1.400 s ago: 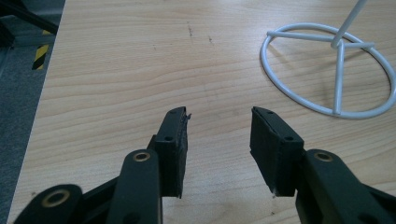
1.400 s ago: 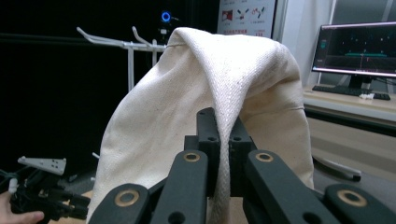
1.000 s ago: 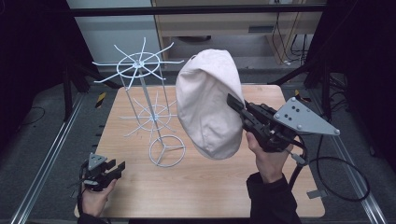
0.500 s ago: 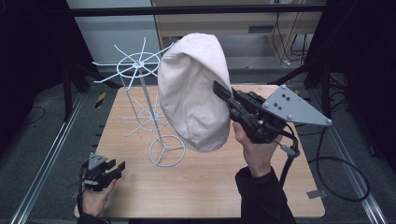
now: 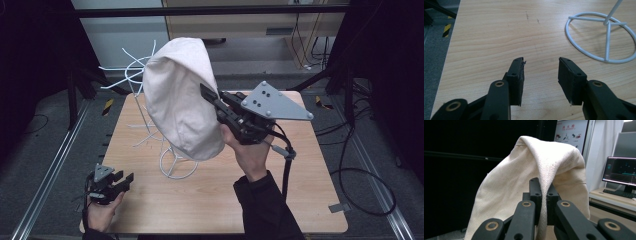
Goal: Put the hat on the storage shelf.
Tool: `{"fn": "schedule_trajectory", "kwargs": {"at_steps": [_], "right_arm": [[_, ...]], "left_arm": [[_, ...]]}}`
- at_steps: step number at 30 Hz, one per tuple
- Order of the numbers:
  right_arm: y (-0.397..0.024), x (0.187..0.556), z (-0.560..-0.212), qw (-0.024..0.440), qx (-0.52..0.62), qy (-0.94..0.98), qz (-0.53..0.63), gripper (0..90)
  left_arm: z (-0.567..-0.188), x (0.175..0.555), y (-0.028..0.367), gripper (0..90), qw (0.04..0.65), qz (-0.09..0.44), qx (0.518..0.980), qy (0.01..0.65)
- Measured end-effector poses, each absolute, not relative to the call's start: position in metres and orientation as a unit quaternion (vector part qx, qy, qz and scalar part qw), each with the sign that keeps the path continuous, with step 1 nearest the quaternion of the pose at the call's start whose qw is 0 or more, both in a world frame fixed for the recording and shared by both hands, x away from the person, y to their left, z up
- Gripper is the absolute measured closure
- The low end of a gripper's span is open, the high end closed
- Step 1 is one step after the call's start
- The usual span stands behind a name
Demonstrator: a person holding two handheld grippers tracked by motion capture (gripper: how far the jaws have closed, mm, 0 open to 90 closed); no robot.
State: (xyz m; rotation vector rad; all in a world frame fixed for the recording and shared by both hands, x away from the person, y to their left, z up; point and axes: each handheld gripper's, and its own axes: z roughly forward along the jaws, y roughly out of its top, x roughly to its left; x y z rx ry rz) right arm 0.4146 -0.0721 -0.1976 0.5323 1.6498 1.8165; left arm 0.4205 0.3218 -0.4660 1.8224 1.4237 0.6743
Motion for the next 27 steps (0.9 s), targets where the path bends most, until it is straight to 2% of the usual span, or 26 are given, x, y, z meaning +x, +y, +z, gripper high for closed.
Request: {"fn": "schedule_trajectory", "kwargs": {"at_steps": [27], "right_arm": [[-0.069, 0.431, -0.257, 0.276, 0.223, 0.671, 0.651, 87.2]], "left_arm": [[-0.466, 0.420, 0.321, 55.4, 0.356, 0.262, 0.708, 0.551]]}}
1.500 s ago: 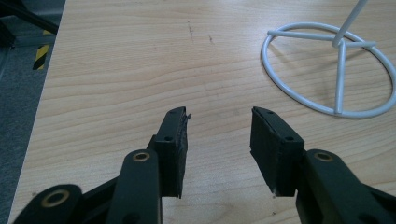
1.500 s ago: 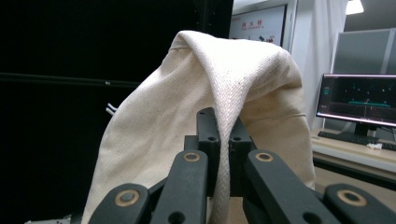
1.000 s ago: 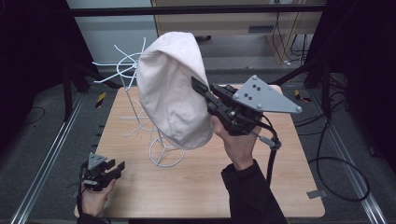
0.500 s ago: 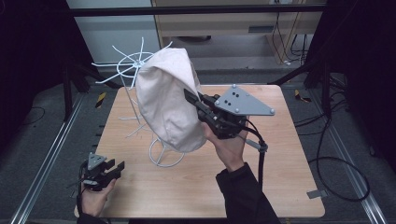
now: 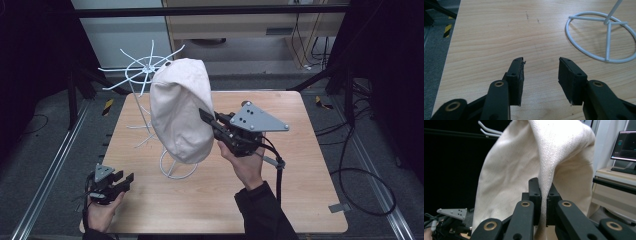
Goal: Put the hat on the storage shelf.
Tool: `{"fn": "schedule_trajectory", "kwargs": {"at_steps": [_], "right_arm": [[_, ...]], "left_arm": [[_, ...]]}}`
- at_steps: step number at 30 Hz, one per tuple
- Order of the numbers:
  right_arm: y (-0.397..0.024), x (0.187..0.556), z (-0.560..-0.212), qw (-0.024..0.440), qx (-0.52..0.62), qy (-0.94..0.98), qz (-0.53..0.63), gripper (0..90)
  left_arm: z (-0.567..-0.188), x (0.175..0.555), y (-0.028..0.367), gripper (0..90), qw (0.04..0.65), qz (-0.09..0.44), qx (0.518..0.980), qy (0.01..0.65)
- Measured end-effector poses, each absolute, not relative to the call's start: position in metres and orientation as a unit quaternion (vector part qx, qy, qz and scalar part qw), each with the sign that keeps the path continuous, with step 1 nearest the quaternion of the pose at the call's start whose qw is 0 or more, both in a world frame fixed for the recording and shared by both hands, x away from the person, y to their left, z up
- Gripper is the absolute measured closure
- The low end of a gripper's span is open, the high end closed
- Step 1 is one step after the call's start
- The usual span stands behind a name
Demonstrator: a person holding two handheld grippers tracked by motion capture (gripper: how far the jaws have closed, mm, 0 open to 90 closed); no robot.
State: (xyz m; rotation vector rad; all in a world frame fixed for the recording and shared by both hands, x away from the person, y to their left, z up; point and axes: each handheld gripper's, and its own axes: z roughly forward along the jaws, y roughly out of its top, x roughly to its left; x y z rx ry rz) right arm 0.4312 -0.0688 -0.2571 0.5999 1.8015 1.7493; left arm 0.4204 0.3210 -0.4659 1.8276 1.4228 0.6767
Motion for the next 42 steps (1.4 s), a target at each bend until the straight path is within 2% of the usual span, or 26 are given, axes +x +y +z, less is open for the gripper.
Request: {"fn": "schedule_trajectory", "kwargs": {"at_steps": [13, 19, 26, 29, 33, 42], "right_arm": [[-0.066, 0.440, -0.279, 0.260, 0.241, 0.685, 0.637, 84.5], [-0.065, 0.441, -0.282, 0.266, 0.245, 0.685, 0.633, 78.9], [-0.071, 0.438, -0.285, 0.275, 0.254, 0.681, 0.630, 64.0], [-0.075, 0.435, -0.288, 0.280, 0.260, 0.673, 0.633, 52.2], [-0.085, 0.430, -0.295, 0.273, 0.272, 0.670, 0.634, 41.1], [-0.111, 0.420, -0.323, 0.258, 0.303, 0.678, 0.618, 27.4]], "left_arm": [[-0.466, 0.420, 0.321, 55.2, 0.355, 0.261, 0.708, 0.551], [-0.466, 0.420, 0.321, 54.9, 0.355, 0.261, 0.708, 0.551], [-0.466, 0.421, 0.321, 54.2, 0.355, 0.262, 0.708, 0.551], [-0.466, 0.420, 0.321, 54.1, 0.356, 0.262, 0.708, 0.551], [-0.466, 0.420, 0.321, 53.7, 0.356, 0.262, 0.708, 0.551], [-0.467, 0.420, 0.320, 51.5, 0.355, 0.262, 0.709, 0.550]]}}
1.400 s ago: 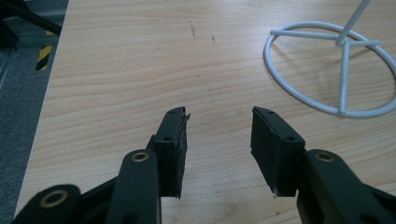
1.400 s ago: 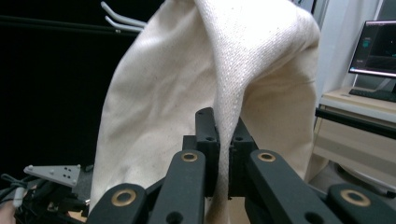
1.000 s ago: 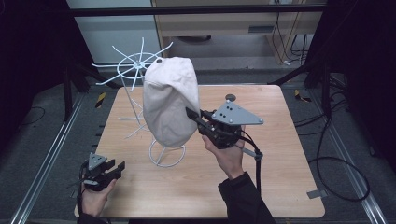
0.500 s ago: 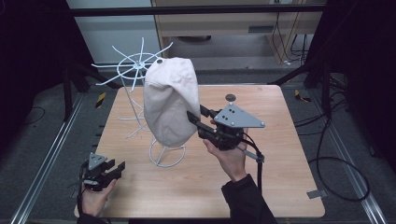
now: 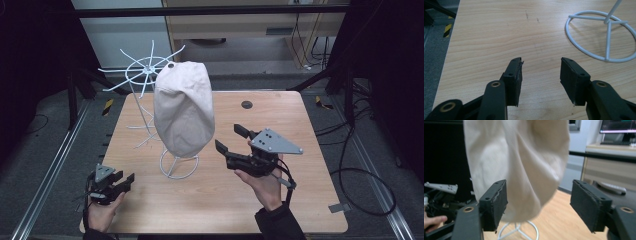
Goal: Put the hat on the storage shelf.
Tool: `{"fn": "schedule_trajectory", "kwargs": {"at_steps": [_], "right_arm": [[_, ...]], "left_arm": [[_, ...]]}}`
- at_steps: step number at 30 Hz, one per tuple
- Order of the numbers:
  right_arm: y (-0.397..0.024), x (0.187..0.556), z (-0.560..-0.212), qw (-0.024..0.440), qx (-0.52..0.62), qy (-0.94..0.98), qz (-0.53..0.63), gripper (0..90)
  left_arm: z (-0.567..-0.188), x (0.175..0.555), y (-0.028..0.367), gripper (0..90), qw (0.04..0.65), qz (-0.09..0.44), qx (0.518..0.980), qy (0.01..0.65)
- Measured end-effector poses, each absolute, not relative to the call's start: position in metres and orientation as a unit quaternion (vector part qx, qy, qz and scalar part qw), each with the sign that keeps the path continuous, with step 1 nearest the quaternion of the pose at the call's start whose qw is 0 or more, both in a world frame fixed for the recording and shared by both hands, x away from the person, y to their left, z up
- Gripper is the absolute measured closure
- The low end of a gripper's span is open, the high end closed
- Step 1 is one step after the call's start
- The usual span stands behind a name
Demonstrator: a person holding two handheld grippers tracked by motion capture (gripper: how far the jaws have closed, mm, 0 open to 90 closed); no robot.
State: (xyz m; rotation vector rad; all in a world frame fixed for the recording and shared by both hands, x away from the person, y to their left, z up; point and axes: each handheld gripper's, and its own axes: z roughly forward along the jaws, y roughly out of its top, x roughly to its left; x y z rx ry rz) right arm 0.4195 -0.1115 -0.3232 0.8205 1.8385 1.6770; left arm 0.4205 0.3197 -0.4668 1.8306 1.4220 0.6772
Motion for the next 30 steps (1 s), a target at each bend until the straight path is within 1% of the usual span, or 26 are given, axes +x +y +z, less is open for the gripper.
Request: {"fn": "schedule_trajectory", "kwargs": {"at_steps": [9, 12, 21, 25, 30], "right_arm": [[-0.149, 0.425, -0.371, 0.236, 0.362, 0.699, 0.570, 18.6], [-0.162, 0.428, -0.387, 0.229, 0.380, 0.704, 0.554, 16.3], [-0.198, 0.441, -0.439, 0.228, 0.443, 0.721, 0.482, 14.5], [-0.210, 0.447, -0.456, 0.236, 0.469, 0.725, 0.446, 14.3], [-0.226, 0.452, -0.470, 0.242, 0.499, 0.718, 0.420, 14.5]], "left_arm": [[-0.468, 0.421, 0.318, 46.5, 0.361, 0.260, 0.712, 0.543], [-0.469, 0.421, 0.317, 43.2, 0.362, 0.258, 0.718, 0.537], [-0.475, 0.425, 0.315, 34.8, 0.351, 0.251, 0.731, 0.529], [-0.478, 0.428, 0.318, 31.1, 0.343, 0.248, 0.734, 0.531], [-0.483, 0.432, 0.322, 27.2, 0.333, 0.243, 0.735, 0.539]]}}
